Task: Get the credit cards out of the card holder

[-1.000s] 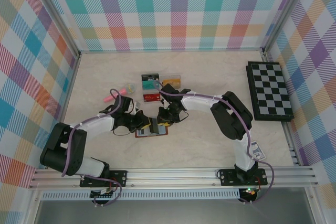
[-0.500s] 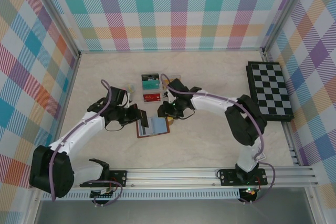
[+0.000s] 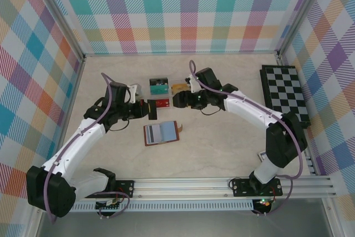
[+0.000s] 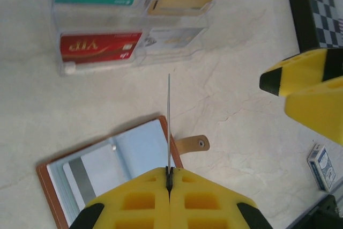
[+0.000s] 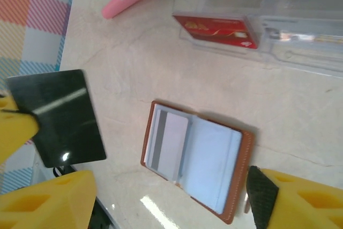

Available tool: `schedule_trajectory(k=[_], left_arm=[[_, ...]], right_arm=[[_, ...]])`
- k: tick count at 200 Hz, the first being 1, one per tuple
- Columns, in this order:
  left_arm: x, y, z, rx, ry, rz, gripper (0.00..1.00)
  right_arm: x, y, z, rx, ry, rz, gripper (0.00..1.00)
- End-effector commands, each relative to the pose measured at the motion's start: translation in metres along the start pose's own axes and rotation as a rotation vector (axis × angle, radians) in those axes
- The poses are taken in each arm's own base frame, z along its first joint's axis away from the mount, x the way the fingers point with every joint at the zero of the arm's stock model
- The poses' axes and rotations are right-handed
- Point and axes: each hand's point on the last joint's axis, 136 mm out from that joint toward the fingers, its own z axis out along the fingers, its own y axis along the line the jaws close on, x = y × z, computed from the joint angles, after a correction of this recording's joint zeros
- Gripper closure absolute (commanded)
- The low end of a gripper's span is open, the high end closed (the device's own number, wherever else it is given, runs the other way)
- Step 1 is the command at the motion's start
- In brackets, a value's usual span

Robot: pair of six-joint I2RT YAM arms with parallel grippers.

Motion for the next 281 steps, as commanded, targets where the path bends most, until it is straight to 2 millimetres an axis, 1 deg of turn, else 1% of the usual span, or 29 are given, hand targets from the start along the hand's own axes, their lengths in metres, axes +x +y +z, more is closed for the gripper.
schedule_trajectory(k=[1, 4, 18, 27, 50, 70, 83, 94, 96, 99, 104, 109, 117, 125, 137, 148, 160, 165, 189, 197, 213, 216, 225, 234, 245, 250, 264, 281], left_arm=[[-0.02, -0.023, -0.006, 0.068, -0.065, 0.183, 1.0], [-0.02, -0.024, -0.006, 0.072, -0.063, 0.2, 1.0], [-0.02, -0.029, -0.002, 0.085, -0.066, 0.265, 1.0], [-0.024, -0.03, -0.001, 0.079, -0.083, 0.294, 1.0], [-0.041, -0.032, 0.005, 0.06, -0.147, 0.334, 1.0], [-0.041, -0.035, 0.015, 0.073, -0.108, 0.41, 1.0], [-0.041, -0.035, 0.02, 0.073, -0.089, 0.46, 1.0], [-0.039, -0.042, 0.023, 0.118, -0.1, 0.525, 1.0], [-0.044, -0.047, 0.022, 0.132, -0.13, 0.546, 1.0], [-0.045, -0.051, 0.022, 0.148, -0.152, 0.569, 1.0], [-0.045, -0.056, 0.022, 0.171, -0.176, 0.596, 1.0], [-0.044, -0.06, 0.022, 0.196, -0.195, 0.619, 1.0], [-0.045, -0.068, 0.02, 0.237, -0.223, 0.65, 1.0], [-0.043, -0.074, 0.019, 0.273, -0.215, 0.678, 1.0], [-0.033, -0.082, 0.018, 0.333, -0.162, 0.724, 1.0], [-0.023, -0.085, 0.018, 0.373, -0.11, 0.76, 1.0], [-0.018, -0.088, 0.018, 0.402, -0.08, 0.785, 1.0], [-0.012, -0.086, 0.018, 0.409, -0.048, 0.778, 1.0], [-0.006, -0.095, 0.013, 0.476, -0.041, 0.786, 1.0], [-0.005, -0.098, 0.01, 0.498, -0.048, 0.796, 1.0], [-0.003, -0.104, 0.006, 0.534, -0.049, 0.817, 1.0], [-0.003, -0.105, 0.006, 0.539, -0.049, 0.821, 1.0], [-0.005, -0.108, 0.003, 0.552, -0.052, 0.836, 1.0], [-0.007, -0.111, 0.003, 0.559, -0.056, 0.844, 1.0], [-0.009, -0.113, 0.002, 0.569, -0.057, 0.852, 1.0], [-0.01, -0.114, 0.002, 0.571, -0.059, 0.854, 1.0], [-0.011, -0.116, 0.001, 0.582, -0.06, 0.859, 1.0], [-0.011, -0.117, 0.0, 0.589, -0.063, 0.867, 1.0]], right_arm=[[-0.01, 0.015, -0.022, -0.024, -0.032, -0.165, 0.1], [-0.012, 0.016, -0.023, -0.024, -0.037, -0.186, 0.07], [-0.019, 0.019, -0.029, -0.02, -0.056, -0.251, 0.0], [-0.023, 0.021, -0.031, -0.025, -0.061, -0.283, 0.0], [-0.032, 0.031, -0.038, -0.041, -0.065, -0.38, 0.0], [-0.04, 0.043, -0.049, -0.053, -0.09, -0.488, 0.0], [-0.048, 0.047, -0.056, -0.04, -0.111, -0.546, 0.0], [-0.052, 0.05, -0.06, -0.042, -0.115, -0.593, 0.02], [-0.052, 0.051, -0.06, -0.045, -0.116, -0.6, 0.02], [-0.053, 0.051, -0.061, -0.047, -0.112, -0.606, 0.03], [-0.054, 0.053, -0.063, -0.05, -0.112, -0.607, 0.04], [-0.054, 0.055, -0.063, -0.056, -0.107, -0.645, 0.06], [-0.05, 0.06, -0.065, -0.09, -0.087, -0.676, 0.09], [-0.046, 0.067, -0.067, -0.13, -0.068, -0.703, 0.11], [-0.034, 0.077, -0.07, -0.207, -0.032, -0.762, 0.15], [-0.025, 0.081, -0.071, -0.258, -0.017, -0.83, 0.18], [-0.021, 0.081, -0.07, -0.275, -0.02, -0.889, 0.19], [-0.02, 0.08, -0.07, -0.274, -0.026, -0.916, 0.19], [-0.024, 0.073, -0.068, -0.254, -0.05, -0.988, 0.21], [-0.023, 0.074, -0.069, -0.268, -0.044, -1.003, 0.24], [-0.021, 0.075, -0.067, -0.293, -0.026, -1.019, 0.25], [-0.02, 0.076, -0.067, -0.302, -0.023, -1.023, 0.27], [-0.018, 0.077, -0.066, -0.324, -0.012, -1.034, 0.28], [-0.015, 0.079, -0.065, -0.348, -0.001, -1.042, 0.32], [-0.013, 0.08, -0.064, -0.37, 0.014, -1.045, 0.34], [-0.011, 0.08, -0.064, -0.382, 0.022, -1.048, 0.36], [-0.009, 0.08, -0.061, -0.404, 0.035, -1.058, 0.39], [-0.007, 0.079, -0.059, -0.424, 0.057, -1.058, 0.48]])
